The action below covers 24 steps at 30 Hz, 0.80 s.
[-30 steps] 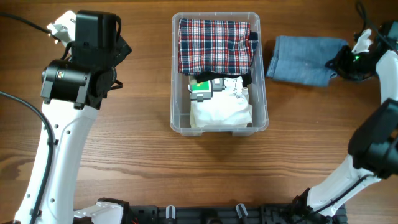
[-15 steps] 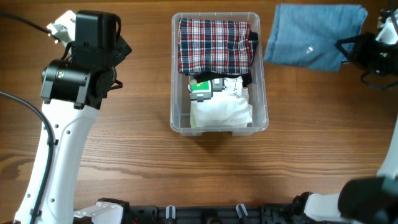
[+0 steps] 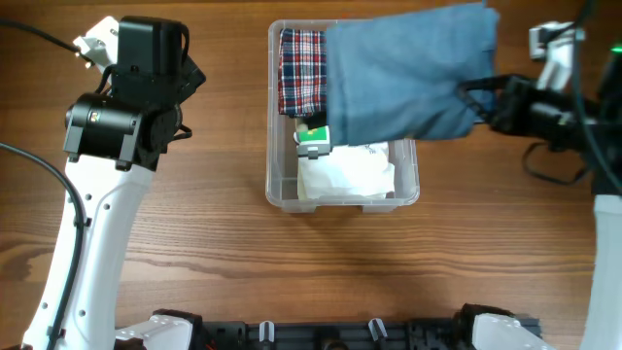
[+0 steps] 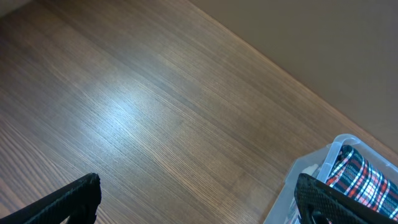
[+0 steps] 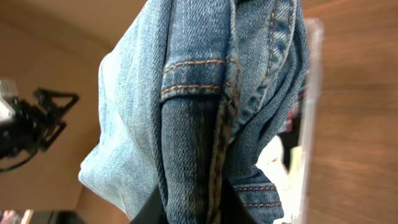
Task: Pack container
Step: 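Carry the jeans over the container and lower them beside the plaid shirt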
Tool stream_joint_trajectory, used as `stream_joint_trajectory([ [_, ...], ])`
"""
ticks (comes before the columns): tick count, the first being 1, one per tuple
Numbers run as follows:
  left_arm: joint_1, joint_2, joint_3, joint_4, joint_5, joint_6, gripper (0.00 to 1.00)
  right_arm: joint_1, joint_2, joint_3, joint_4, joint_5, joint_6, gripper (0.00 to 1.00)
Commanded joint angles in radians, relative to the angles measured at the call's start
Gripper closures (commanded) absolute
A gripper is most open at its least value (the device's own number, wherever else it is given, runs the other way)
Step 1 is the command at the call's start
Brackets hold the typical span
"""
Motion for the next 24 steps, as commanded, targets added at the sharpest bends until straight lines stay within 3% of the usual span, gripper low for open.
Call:
stream_joint_trajectory([
  [1, 0.004, -0.01, 0.002, 0.0, -0.017, -0.002, 0.0, 0.125, -0.014, -0.016, 0.032, 0.106, 0.112, 0.96],
  [6, 0.004, -0.01, 0.002, 0.0, -0.017, -0.002, 0.0, 0.278, -0.011, -0.072, 0.059, 0.335, 0.285, 0.96],
  [20, 0.004, -0.01, 0.002, 0.0, -0.017, -0.002, 0.0, 0.343, 0.033, -0.513, 0.563, 0.153, 0.352, 0.96],
  [24, 0.004, -0.01, 0.002, 0.0, -0.017, -0.002, 0.0, 0.361, 0.082, -0.55, 0.604, 0.131, 0.327, 0.96],
])
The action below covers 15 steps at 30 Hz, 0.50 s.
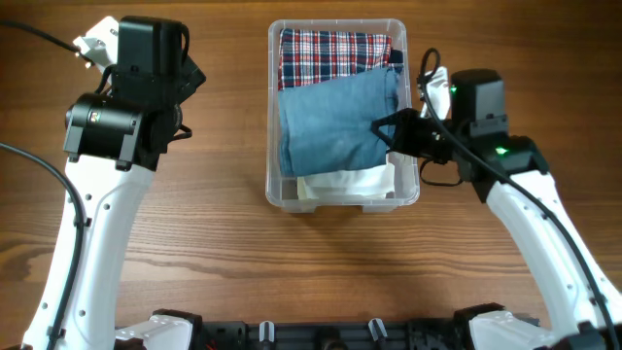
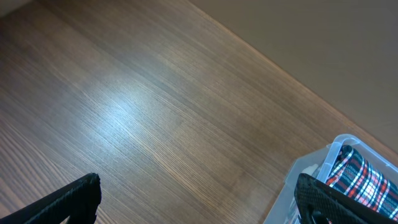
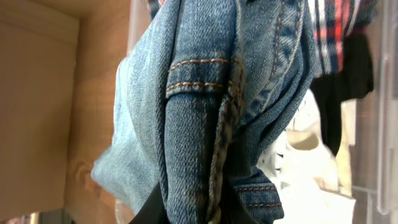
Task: Pack container
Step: 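Carry the jeans over the container and lower them beside the plaid shirt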
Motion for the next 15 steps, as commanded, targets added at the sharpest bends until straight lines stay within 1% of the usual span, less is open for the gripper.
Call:
stream_joint_trajectory([
  [1, 0.004, -0.01, 0.002, 0.0, -0.016, -0.002, 0.0, 0.034, 0.024, 0.004, 0.031, -0.093, -0.008, 0.96],
  [8, 0.004, -0.01, 0.002, 0.0, -0.016, -0.002, 0.0, 0.11, 0.097, 0.004, 0.034, -0.031, -0.008, 0.96],
  [11, 0.004, -0.01, 0.002, 0.0, -0.016, -0.002, 0.0, 0.111, 0.107, 0.004, 0.03, -0.024, -0.017, 0.96],
  [12, 0.004, -0.01, 0.002, 0.0, -0.016, -0.002, 0.0, 0.111, 0.107, 0.004, 0.029, -0.021, -0.04, 0.89],
  [13, 0.004, -0.01, 0.002, 0.0, -0.016, -0.002, 0.0, 0.111, 0.107, 0.004, 0.026, -0.008, -0.046, 0.78],
  [15, 0.004, -0.01, 0.002, 0.0, -0.016, -0.002, 0.0, 0.111, 0.107, 0.004, 0.019, -0.001, -0.093, 0.65],
])
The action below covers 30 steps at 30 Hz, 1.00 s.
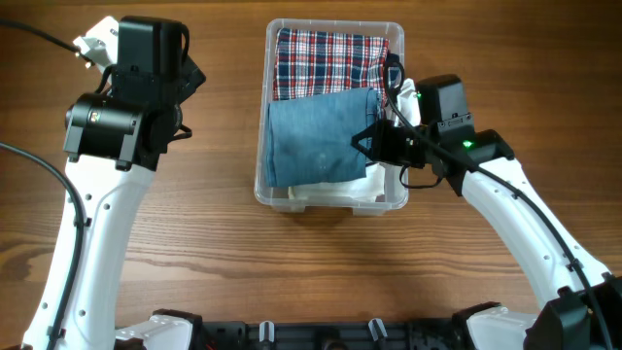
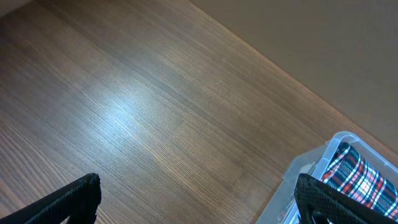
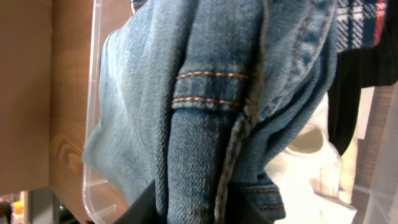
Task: Pack container
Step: 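Carry the jeans over the container and lower them beside the plaid shirt, then press the jeans flat inside the container with the right gripper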
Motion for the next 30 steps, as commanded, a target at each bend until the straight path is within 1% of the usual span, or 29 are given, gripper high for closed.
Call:
stream_joint_trajectory([
  [1, 0.004, -0.01, 0.002, 0.0, -0.016, -0.002, 0.0, 0.019, 0.009, 0.016, -0.004, -0.028, -0.095, 0.58],
  [3, 0.004, -0.01, 0.002, 0.0, -0.016, -0.002, 0.0, 0.019, 0.009, 0.016, -0.015, -0.024, -0.126, 0.46],
  [5, 0.004, -0.01, 0.002, 0.0, -0.016, -0.002, 0.0, 0.019, 0.009, 0.016, -0.02, -0.019, -0.151, 0.42],
  [6, 0.004, -0.01, 0.002, 0.0, -0.016, -0.002, 0.0, 0.019, 0.006, 0.017, -0.024, -0.013, -0.161, 0.38],
  [8, 0.004, -0.01, 0.002, 0.0, -0.016, -0.002, 0.0, 0.017, -0.003, 0.017, -0.027, -0.002, -0.179, 0.33],
  [10, 0.004, -0.01, 0.002, 0.0, -0.016, -0.002, 0.0, -0.003, -0.024, 0.029, -0.056, 0.014, -0.216, 0.32],
  [12, 0.004, -0.01, 0.002, 0.0, -0.016, -0.002, 0.0, -0.023, -0.045, 0.049, -0.105, 0.071, -0.258, 0.28],
  [17, 0.004, -0.01, 0.002, 0.0, -0.016, -0.002, 0.0, -0.04, -0.09, 0.127, -0.264, 0.353, -0.352, 0.24],
  [19, 0.004, -0.01, 0.002, 0.0, -0.016, -0.002, 0.0, -0.04, -0.104, 0.142, -0.273, 0.393, -0.353, 0.2],
  [22, 0.004, -0.01, 0.002, 0.0, -0.016, -0.002, 0.0, -0.039, -0.121, 0.159, -0.251, 0.38, -0.351, 0.2],
  [23, 0.004, -0.01, 0.002, 0.0, -0.016, -0.002, 0.0, -0.039, -0.123, 0.163, -0.244, 0.365, -0.35, 0.21],
  [24, 0.004, -0.01, 0.002, 0.0, -0.016, -0.002, 0.0, -0.039, -0.126, 0.178, -0.211, 0.288, -0.325, 0.43],
  [26, 0.004, -0.01, 0.002, 0.0, -0.016, -0.002, 0.0, -0.039, -0.126, 0.179, -0.188, 0.262, -0.298, 0.6],
  [27, 0.004, -0.01, 0.002, 0.0, -0.016, -0.002, 0.0, -0.039, -0.126, 0.179, -0.175, 0.247, -0.297, 0.73],
  [28, 0.004, -0.01, 0.002, 0.0, -0.016, -0.002, 0.0, -0.034, -0.126, 0.179, -0.151, 0.239, -0.294, 0.93],
  [29, 0.004, -0.01, 0.002, 0.0, -0.016, -0.002, 0.0, -0.027, -0.126, 0.179, -0.139, 0.239, -0.294, 0.96],
  [30, 0.004, -0.01, 0.002, 0.0, -0.016, -0.002, 0.0, -0.011, -0.126, 0.179, -0.115, 0.244, -0.296, 0.96],
])
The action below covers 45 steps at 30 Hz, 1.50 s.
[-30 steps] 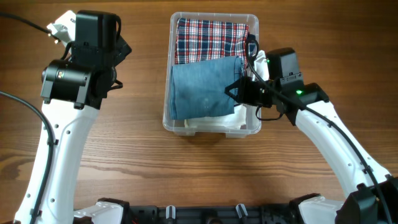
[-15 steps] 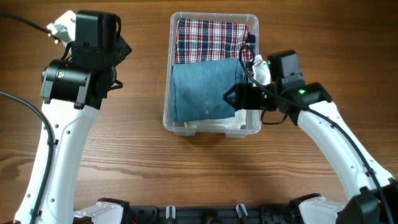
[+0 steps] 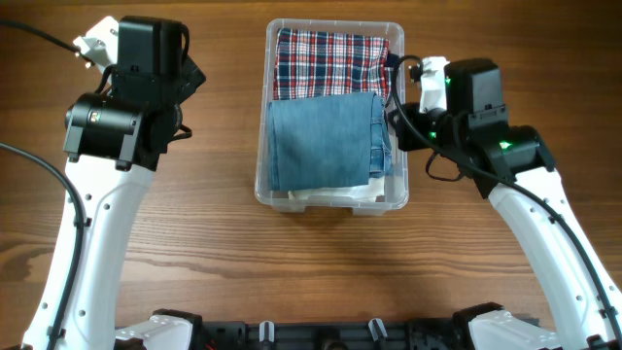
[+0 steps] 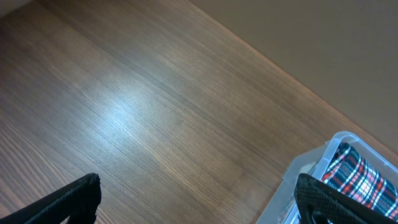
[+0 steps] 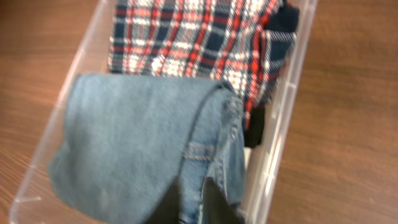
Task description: Pack container
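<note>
The clear plastic container (image 3: 260, 146) stands at the table's middle back. Folded blue jeans (image 3: 321, 141) lie flat in its front half, over a white item (image 3: 340, 192). A red plaid shirt (image 3: 330, 63) fills the back half. My right gripper (image 3: 394, 124) hovers over the container's right rim. In the right wrist view its fingers (image 5: 214, 205) stand slightly apart above the jeans (image 5: 137, 137), holding nothing. My left gripper (image 4: 199, 202) is wide open over bare wood, left of the container (image 4: 298, 174).
Dark blue cloth (image 5: 283, 18) and a black piece (image 5: 255, 127) are tucked along the container's right wall (image 5: 292, 93). The plaid shirt (image 4: 357, 177) shows at the left wrist view's corner. Wooden tabletop (image 3: 194, 253) lies on every side.
My right gripper has let go of the jeans and drawn back up and to the right, over the container's rim. The jeans now lie flat in the container. The left arm is unchanged.
My right gripper first held the jeans in the air over the container's right side. Then the jeans were down inside, on the white item. After that they sat farther left and the container had shifted slightly left. Now they lie released, flat.
</note>
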Tool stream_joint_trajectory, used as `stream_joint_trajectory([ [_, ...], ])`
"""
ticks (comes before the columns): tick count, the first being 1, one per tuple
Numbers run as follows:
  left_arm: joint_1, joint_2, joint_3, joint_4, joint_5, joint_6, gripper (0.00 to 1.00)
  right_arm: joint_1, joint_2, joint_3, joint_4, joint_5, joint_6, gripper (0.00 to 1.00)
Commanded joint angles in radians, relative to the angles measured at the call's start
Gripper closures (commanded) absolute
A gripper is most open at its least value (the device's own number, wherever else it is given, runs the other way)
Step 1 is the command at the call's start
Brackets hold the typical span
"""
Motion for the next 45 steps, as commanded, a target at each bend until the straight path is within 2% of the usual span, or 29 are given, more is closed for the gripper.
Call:
stream_joint_trajectory([
  [1, 0.004, -0.01, 0.002, 0.0, -0.017, -0.002, 0.0, 0.034, -0.018, 0.025, 0.054, -0.037, 0.008, 0.96],
  [7, 0.004, -0.01, 0.002, 0.0, -0.017, -0.002, 0.0, 0.111, 0.011, 0.019, 0.144, 0.048, 0.008, 0.96],
  [12, 0.004, -0.01, 0.002, 0.0, -0.017, -0.002, 0.0, 0.145, 0.13, 0.019, 0.192, 0.109, 0.01, 0.96],
  [17, 0.004, -0.01, 0.002, 0.0, -0.017, -0.002, 0.0, 0.145, 0.291, -0.004, 0.174, 0.143, 0.035, 0.96],
  [23, 0.004, -0.01, 0.002, 0.0, -0.017, -0.002, 0.0, 0.145, 0.535, -0.024, 0.073, 0.138, 0.091, 0.96],
  [27, 0.004, -0.01, 0.002, 0.0, -0.017, -0.002, 0.0, 0.145, 0.524, -0.022, 0.064, 0.117, 0.086, 0.96],
  [30, 0.004, -0.01, 0.002, 0.0, -0.017, -0.002, 0.0, 0.145, 0.466, -0.002, 0.043, 0.093, 0.086, 0.96],
  [34, 0.004, -0.01, 0.002, 0.0, -0.017, -0.002, 0.0, 0.144, 0.291, 0.03, -0.007, 0.093, 0.084, 0.96],
  [43, 0.004, -0.01, 0.002, 0.0, -0.017, -0.002, 0.0, 0.144, -0.392, 0.03, -0.235, 0.04, 0.087, 0.95],
  [45, 0.004, -0.01, 0.002, 0.0, -0.017, -0.002, 0.0, 0.144, -0.551, 0.03, -0.278, 0.04, 0.087, 0.92],
])
